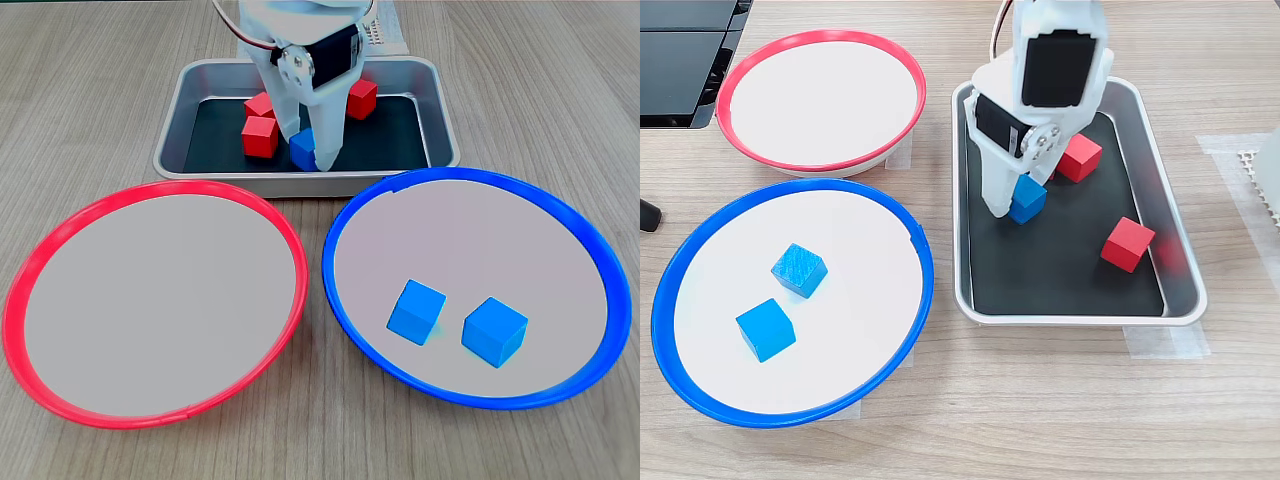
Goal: Move six blocks tray to matching dishes
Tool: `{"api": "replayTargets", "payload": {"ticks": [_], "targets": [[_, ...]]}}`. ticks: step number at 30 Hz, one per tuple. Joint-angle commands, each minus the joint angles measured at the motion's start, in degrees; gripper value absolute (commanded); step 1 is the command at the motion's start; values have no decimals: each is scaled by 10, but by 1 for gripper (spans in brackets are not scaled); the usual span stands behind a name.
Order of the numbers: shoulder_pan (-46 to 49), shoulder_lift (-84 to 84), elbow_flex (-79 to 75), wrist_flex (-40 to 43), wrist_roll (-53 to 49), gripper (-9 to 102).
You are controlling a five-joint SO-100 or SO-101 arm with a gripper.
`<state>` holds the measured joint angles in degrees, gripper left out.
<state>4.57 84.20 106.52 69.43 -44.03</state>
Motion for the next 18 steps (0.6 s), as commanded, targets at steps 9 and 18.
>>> {"api": "replayTargets", "payload": {"ticks": [9, 18], "targets": [[-86, 22, -213, 158, 84, 4], [-187, -78, -392, -29, 229, 4]]}}
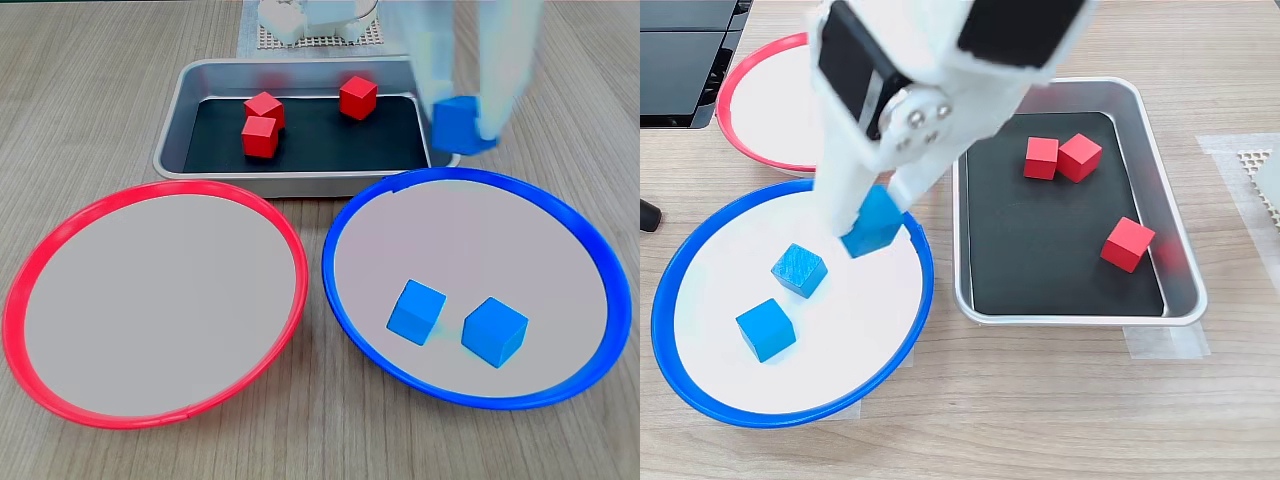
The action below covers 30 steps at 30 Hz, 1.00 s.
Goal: Move six blocks tray to matching dishes
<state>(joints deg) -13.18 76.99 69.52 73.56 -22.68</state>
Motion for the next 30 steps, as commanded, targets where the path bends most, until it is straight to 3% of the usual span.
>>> {"api": "replayTargets", "payload": {"ticks": [1, 8, 15, 19, 23, 26, 30], "targets": [[-12, -25, -13, -102, 11, 5], [17, -49, 39, -109, 1, 22], [54, 58, 127, -18, -75, 5], [98, 153, 175, 117, -217, 4], [182, 241, 243, 184, -385, 5], [255, 279, 305, 166, -519, 9], [317, 270, 372, 64, -656, 19]]}}
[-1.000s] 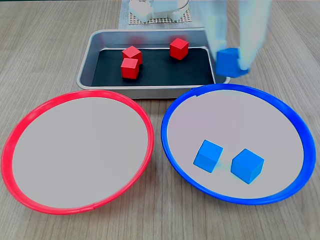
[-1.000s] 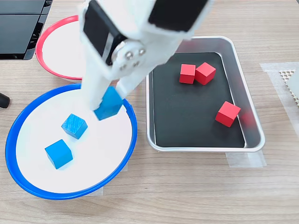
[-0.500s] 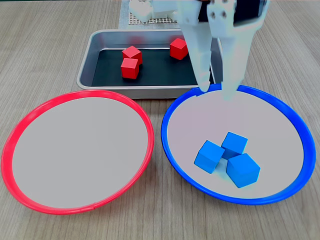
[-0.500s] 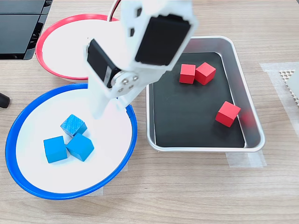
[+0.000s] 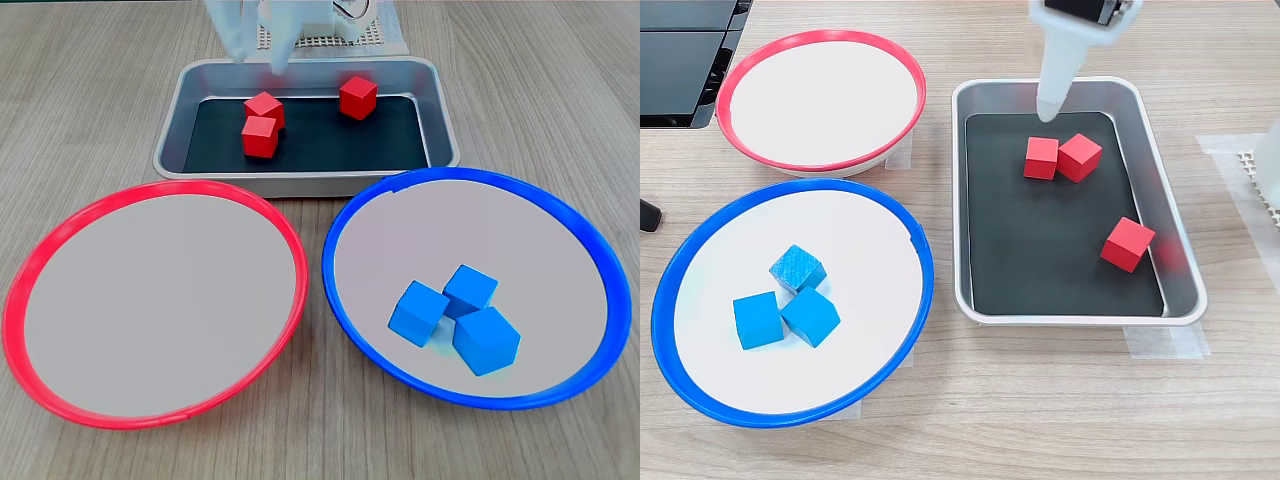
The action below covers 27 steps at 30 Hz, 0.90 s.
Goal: Move six blocks tray to matching dishes
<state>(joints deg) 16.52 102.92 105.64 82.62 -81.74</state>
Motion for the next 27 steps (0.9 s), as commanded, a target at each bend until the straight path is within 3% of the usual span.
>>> {"api": "replayTargets", "payload": {"ticks": [1, 5, 14, 18, 21, 27], "targets": [[38, 1, 28, -54, -116, 22], [61, -7, 105, -164, -176, 27], [46, -46, 186, -279, -203, 24], [21, -60, 188, -279, -185, 18], [-5, -58, 185, -267, -156, 4], [-63, -47, 98, -200, 7, 4]]}}
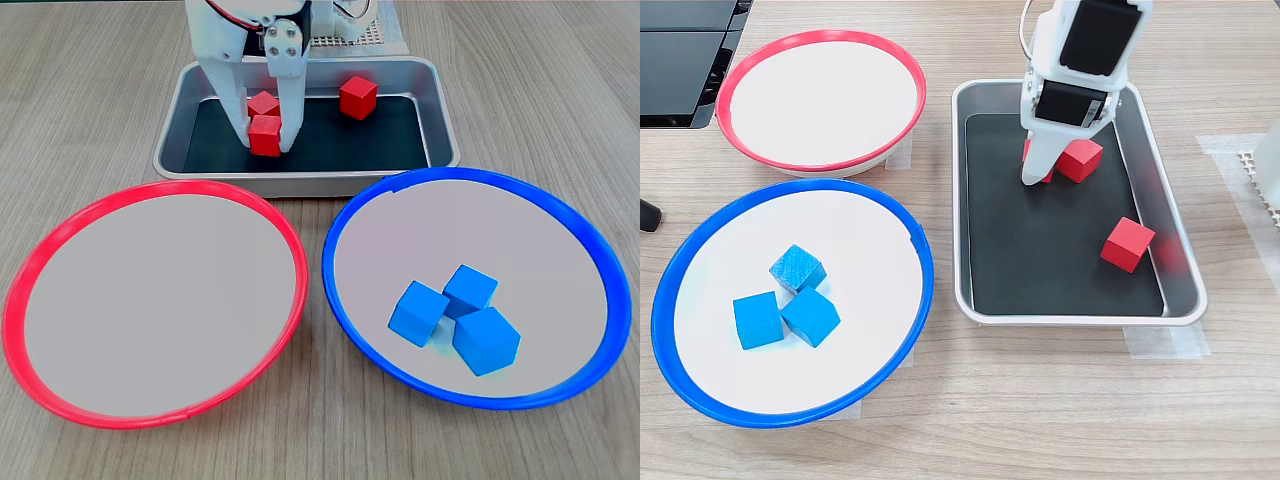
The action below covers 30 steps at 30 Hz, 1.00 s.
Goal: Move six blocks tray to matching dishes
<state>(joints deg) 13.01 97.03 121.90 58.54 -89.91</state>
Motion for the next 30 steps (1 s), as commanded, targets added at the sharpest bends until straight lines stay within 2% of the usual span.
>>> {"api": "replayTargets", "payload": {"ticks": [1, 4, 8, 11, 19, 20, 21, 22, 23, 24, 27, 30], "targets": [[-47, 11, -99, 61, 146, 4], [-82, -3, -205, 90, 286, 4], [-83, -37, -323, 82, 392, 4], [-56, -68, -367, 41, 411, 4], [28, -200, -396, -141, 411, 4], [36, -219, -405, -142, 414, 8], [39, -222, -407, -142, 426, 12], [42, -226, -406, -141, 456, 23], [43, -226, -406, -137, 464, 24], [42, -226, -405, -133, 463, 24], [33, -202, -400, -87, 431, 5], [40, -143, -363, 23, 387, 4]]}}
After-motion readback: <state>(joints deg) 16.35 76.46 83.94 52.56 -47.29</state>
